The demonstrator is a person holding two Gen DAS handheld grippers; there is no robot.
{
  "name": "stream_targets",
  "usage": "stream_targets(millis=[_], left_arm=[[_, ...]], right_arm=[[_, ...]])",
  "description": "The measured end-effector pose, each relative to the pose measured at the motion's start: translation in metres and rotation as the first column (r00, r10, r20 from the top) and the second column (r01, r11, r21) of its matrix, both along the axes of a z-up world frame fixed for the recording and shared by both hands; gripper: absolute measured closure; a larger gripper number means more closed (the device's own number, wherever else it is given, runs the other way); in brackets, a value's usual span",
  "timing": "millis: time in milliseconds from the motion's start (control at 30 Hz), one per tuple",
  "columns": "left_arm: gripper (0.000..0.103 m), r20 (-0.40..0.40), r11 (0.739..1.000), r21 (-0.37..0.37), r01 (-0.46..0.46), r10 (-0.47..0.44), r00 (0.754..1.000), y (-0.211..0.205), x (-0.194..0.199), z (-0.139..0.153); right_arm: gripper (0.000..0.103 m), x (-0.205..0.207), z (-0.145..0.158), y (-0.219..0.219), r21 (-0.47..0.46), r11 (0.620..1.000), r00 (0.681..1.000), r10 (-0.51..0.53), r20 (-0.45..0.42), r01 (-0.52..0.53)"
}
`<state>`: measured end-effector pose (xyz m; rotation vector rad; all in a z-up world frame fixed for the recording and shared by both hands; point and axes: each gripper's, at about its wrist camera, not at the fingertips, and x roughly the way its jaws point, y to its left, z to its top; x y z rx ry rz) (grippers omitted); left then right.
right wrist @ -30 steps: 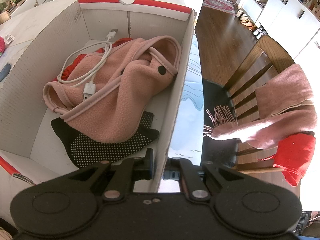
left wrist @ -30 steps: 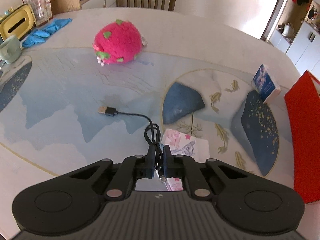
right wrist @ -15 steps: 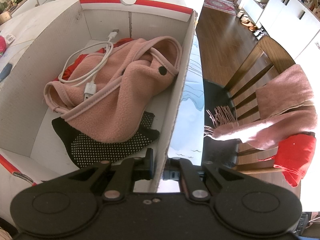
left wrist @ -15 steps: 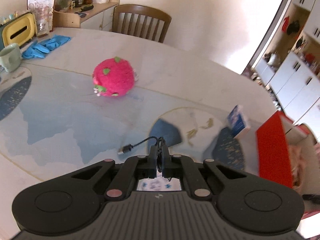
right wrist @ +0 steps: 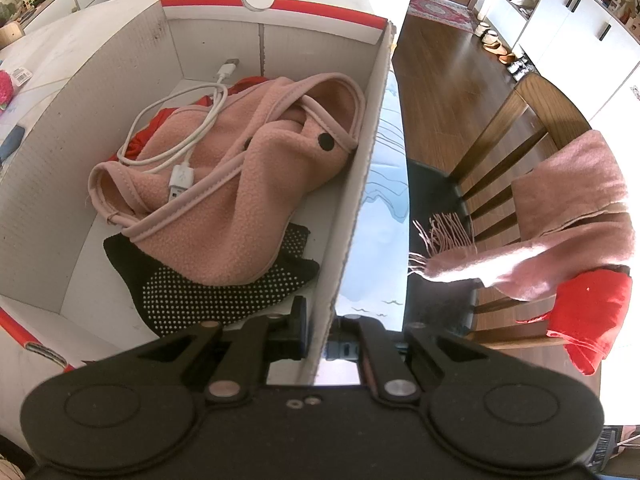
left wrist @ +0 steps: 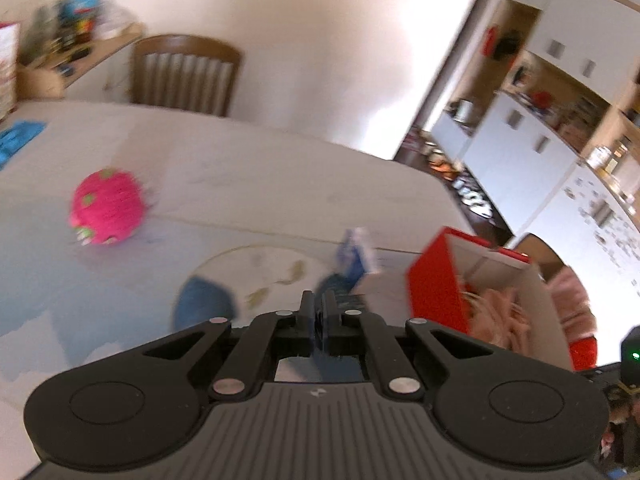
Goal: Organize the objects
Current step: 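Carry the black cable with the left gripper over the white box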
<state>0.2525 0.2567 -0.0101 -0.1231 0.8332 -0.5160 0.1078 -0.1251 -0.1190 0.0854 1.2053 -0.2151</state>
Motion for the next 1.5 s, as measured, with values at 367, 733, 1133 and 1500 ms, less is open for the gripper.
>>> stream_targets(millis=[367,733,1133,1500], left_arm=[[0.102,0.037,0.980,0.044,0.194,-0.195,0.980,-0.076,-0.002,0.013],[0.088,-0.061,0.910,0.179,0.374,-0.369,0.927,-0.103,-0.015,-0.037],[0.052,-0.055,0.821,0.293,0.490,-0.497,0.866,-0.135,-0.010,-0.081],[0.052,-0.106,0.766,0.364,0.530,-0.532,0.840,-0.176,0.008,-0.127]], right_arm=[[0.096,-0.001,0.000,0.003,0.001,1.000,1.000,0.011,0.004,-0.011],[0.097,0.000,-0.003,0.001,-0.006,1.000,1.000,0.017,-0.003,-0.017],[0.098,-0.008,-0.003,-0.009,-0.004,1.000,1.000,-0.012,-0.010,0.012],[0.098,-0.012,-0.001,-0.010,0.009,0.999,0.999,-0.039,-0.011,0.039]])
